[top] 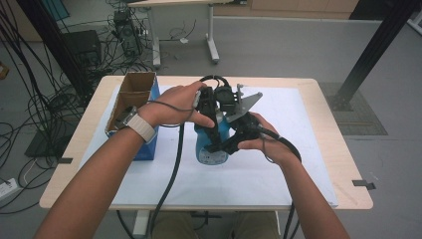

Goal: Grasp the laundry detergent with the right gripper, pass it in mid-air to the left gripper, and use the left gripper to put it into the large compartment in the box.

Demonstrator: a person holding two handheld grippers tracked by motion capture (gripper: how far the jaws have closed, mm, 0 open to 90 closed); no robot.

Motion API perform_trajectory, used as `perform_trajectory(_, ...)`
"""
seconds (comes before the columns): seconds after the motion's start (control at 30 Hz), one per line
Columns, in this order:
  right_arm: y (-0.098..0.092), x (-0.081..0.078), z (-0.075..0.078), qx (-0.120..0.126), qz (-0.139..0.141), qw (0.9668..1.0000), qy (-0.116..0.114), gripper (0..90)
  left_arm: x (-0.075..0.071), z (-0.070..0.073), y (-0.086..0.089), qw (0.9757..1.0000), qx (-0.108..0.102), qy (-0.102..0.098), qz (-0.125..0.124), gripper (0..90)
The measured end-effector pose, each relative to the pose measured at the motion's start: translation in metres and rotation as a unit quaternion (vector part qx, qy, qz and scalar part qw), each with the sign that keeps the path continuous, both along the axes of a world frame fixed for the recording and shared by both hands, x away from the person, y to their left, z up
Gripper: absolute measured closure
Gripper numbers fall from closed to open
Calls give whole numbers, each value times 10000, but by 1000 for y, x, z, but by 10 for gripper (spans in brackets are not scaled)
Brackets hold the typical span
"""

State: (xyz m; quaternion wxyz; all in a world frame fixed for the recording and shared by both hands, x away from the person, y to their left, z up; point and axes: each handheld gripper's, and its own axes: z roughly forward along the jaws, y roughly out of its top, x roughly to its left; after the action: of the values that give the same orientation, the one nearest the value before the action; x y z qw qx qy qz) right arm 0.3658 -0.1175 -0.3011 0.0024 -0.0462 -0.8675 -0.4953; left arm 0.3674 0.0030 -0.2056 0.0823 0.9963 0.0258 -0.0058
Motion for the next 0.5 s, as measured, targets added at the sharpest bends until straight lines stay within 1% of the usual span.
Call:
perform_trajectory(0.03, -2, -1, 0, -1, -106, 9999, 137, 79, 0, 1, 1, 10000, -30, 10, -15, 391)
perform_trajectory(0.1, -9, 1, -1, -221, -213, 9995, 22, 66, 1, 2, 2, 10000, -35, 45, 27, 392)
perform_trajectory(0.17, -15, 0, -2, -443, -324, 9985, -52, 40, 0, 2, 2, 10000, -18, 29, 47, 391)
perform_trajectory(0.2, -19, -1, -2, -491, -352, 9982, -49, 42, 0, 3, 2, 10000, -23, 12, 50, 391)
perform_trajectory(0.27, -26, -1, 0, -445, -425, 9981, -46, 41, 0, 3, 1, 10000, -20, 0, 69, 390)
perform_trajectory(0.33, -32, -1, 2, -501, -416, 9979, 40, 46, 0, 4, 2, 9999, -4, 0, 100, 390)
perform_trajectory(0.37, -35, -1, 2, -580, -440, 9973, 57, 43, 0, 4, 2, 9999, 11, 5, 128, 390)
perform_trajectory(0.4, -37, -1, 3, -689, -465, 9965, 37, 38, 0, 4, 3, 9999, 0, -7, 155, 389)
perform_trajectory(0.47, -42, -3, 2, -947, -506, 9942, -111, 22, 0, 5, 4, 9997, -10, -13, 240, 389)
perform_trajectory(0.5, -44, -5, 2, -1047, -461, 9933, -184, 28, 0, 6, 5, 9996, -18, -13, 294, 389)
